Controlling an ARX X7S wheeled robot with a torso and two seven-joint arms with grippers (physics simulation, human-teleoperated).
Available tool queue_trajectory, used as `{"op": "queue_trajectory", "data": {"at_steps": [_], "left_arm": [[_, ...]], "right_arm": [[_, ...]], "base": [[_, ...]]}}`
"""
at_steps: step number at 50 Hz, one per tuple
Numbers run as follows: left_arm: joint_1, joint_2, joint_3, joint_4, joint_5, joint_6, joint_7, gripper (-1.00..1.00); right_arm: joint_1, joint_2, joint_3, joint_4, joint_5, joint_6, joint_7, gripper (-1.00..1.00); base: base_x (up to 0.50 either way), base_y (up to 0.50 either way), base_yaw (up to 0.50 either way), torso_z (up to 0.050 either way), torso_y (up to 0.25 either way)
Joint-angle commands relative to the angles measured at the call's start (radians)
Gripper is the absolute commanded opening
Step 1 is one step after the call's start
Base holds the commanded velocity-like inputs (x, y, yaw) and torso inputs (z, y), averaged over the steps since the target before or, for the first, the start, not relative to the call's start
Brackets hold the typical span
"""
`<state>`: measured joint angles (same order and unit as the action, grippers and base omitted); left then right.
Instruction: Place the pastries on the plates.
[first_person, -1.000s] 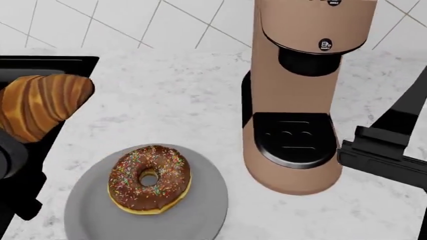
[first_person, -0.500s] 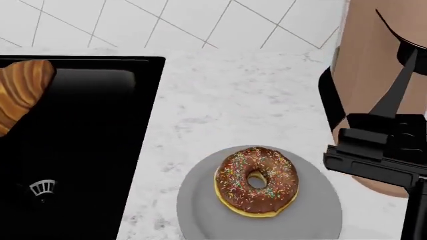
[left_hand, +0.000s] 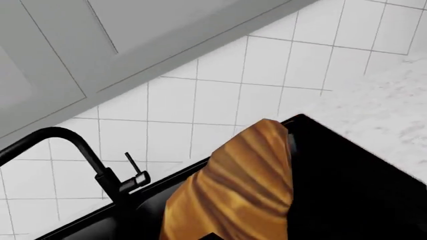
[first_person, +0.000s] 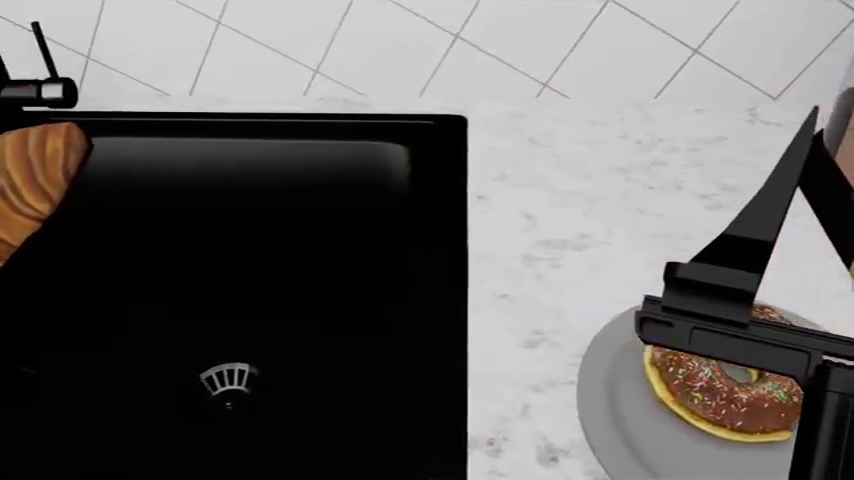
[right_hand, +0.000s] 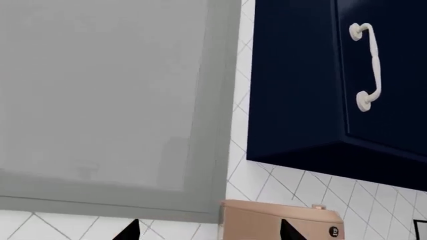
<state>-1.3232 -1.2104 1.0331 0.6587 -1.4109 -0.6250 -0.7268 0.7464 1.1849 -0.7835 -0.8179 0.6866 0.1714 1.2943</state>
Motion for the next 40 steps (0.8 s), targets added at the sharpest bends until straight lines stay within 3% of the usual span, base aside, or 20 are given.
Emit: {"op": "queue_trajectory", "data": {"at_steps": [1,40], "left_arm": [[0.006,0.004,-0.025,0.018,-0.011,0.013,-0.013,-1.00],[0.013,0.004,-0.034,0.005,-0.011,0.014,-0.021,-1.00]], "right_arm": [[-0.003,-0.020,0.019,0.005,-0.011,0.003,-0.028,1.00],[-0.005,-0.042,0.022,0.021,-0.025,0.020,-0.042,1.00]], "base": [[0.00,0.50,0.00,0.000,0.000],[0.00,0.50,0.00,0.000,0.001]]}}
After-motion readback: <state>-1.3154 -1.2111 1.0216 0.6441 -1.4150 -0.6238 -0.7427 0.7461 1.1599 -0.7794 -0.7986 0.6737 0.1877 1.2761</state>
